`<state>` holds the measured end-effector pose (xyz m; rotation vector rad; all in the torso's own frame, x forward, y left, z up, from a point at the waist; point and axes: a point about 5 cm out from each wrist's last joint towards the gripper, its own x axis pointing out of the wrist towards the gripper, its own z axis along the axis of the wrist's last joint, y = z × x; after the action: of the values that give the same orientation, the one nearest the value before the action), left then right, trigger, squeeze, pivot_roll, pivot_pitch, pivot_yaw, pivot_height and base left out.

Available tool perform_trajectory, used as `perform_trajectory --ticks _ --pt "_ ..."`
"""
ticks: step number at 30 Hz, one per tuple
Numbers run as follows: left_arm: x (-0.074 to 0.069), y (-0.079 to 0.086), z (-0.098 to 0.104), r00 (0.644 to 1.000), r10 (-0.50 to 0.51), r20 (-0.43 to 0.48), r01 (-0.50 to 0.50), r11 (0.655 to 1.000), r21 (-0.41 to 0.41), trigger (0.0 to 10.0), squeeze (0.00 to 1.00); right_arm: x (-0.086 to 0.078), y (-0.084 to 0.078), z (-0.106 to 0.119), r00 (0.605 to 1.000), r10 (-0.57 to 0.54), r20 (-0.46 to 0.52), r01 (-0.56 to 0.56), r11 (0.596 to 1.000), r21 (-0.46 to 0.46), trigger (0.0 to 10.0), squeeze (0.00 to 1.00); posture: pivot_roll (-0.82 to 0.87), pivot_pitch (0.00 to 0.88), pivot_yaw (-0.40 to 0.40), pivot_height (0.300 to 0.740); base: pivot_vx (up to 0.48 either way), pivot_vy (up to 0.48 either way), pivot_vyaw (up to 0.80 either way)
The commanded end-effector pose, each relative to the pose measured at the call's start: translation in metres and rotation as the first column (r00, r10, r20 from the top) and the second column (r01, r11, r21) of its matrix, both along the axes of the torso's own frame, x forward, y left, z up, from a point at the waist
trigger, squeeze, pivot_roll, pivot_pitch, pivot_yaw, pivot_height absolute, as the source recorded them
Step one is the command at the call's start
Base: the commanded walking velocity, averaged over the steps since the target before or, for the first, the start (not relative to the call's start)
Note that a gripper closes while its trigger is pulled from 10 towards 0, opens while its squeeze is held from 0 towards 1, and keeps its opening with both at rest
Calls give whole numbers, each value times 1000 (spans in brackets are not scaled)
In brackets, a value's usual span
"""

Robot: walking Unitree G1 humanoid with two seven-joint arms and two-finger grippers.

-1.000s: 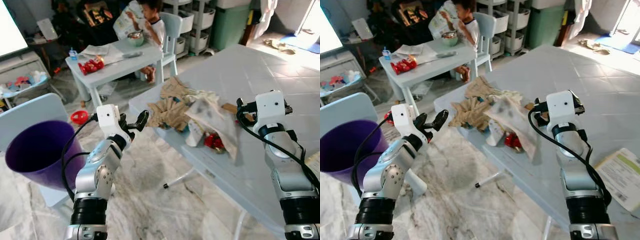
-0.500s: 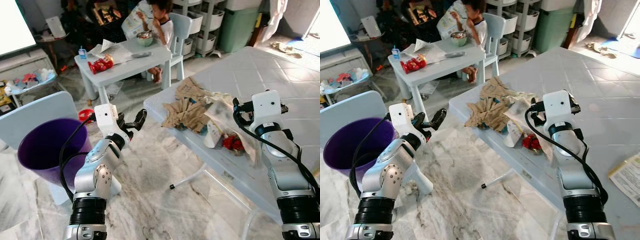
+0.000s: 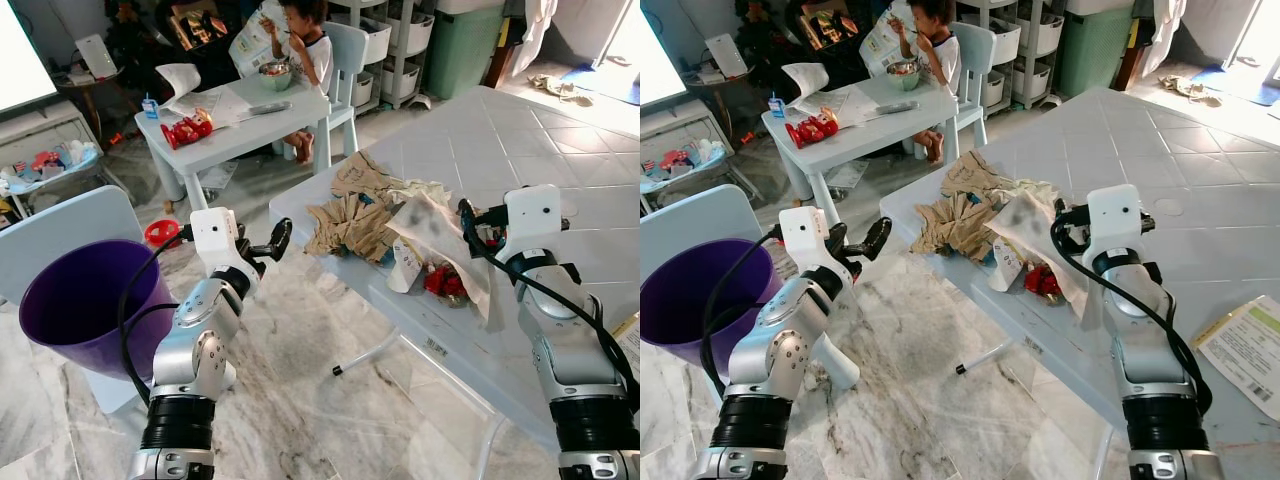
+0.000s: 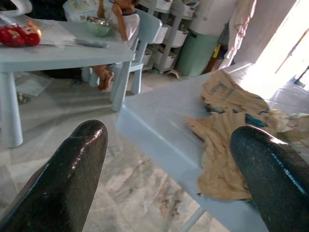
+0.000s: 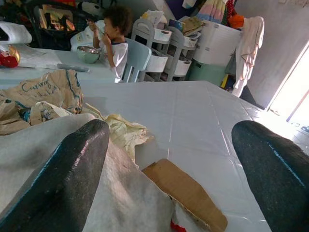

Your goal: Picking trash to rubbish bin

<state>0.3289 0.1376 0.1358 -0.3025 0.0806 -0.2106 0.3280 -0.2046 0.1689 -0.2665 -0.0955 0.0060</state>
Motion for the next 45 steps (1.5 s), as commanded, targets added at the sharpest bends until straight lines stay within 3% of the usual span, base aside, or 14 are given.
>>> perform_trajectory --ticks 1,4,7,9,16,22,25,29,35,40,45 --pt "-2 0 -5 1000 4 -16 -3 1000 19 10000 0 -2 1 0 1000 11 0 -11 1000 4 10000 0 -80 40 15 740 0 0 0" --pt "-4 -3 -9 1000 -7 -12 7 999 34 10000 0 -3 -1 0 1000 11 -4 -11 1000 8 10000 0 -79 38 16 740 0 0 0" --pt "-9 -7 -9 999 -17 44 12 994 108 10000 0 -4 -1 -1 1000 4 4 -4 1000 17 10000 0 -79 37 15 740 0 0 0" --pt "-11 -4 -3 992 37 117 -58 982 181 10000 0 -7 3 4 999 13 52 -16 998 56 10000 0 -79 37 15 740 0 0 0" --pt "-22 -2 9 969 92 231 -150 957 247 10000 0 -22 23 16 985 56 163 -74 992 103 10000 0 -73 38 16 740 0 0 0" --pt "-37 -2 13 956 86 279 -169 942 290 10000 0 -37 33 6 987 82 136 -102 983 151 10000 0 -68 41 17 740 0 0 0" --pt "-45 4 15 947 76 312 -189 918 349 10000 0 -47 38 -2 990 91 109 -109 979 172 10000 0 -60 42 14 740 0 0 0" --pt "-49 18 19 939 131 317 -246 902 354 10000 0 -55 46 -8 990 105 89 -121 974 193 10000 0 -53 39 13 740 0 0 0" --pt "-53 17 15 948 121 293 -227 905 361 10000 0 -56 56 -8 989 122 83 -137 969 205 10000 0 -44 29 11 740 0 0 0" --pt "-46 20 17 951 165 262 -243 922 303 10000 0 -50 52 -4 990 109 93 -126 971 202 10000 0 -46 22 14 740 0 0 0" --pt "-45 17 18 955 143 261 -220 929 297 10000 0 -48 49 -2 991 95 97 -112 974 195 10000 0 -47 21 17 740 0 0 0"
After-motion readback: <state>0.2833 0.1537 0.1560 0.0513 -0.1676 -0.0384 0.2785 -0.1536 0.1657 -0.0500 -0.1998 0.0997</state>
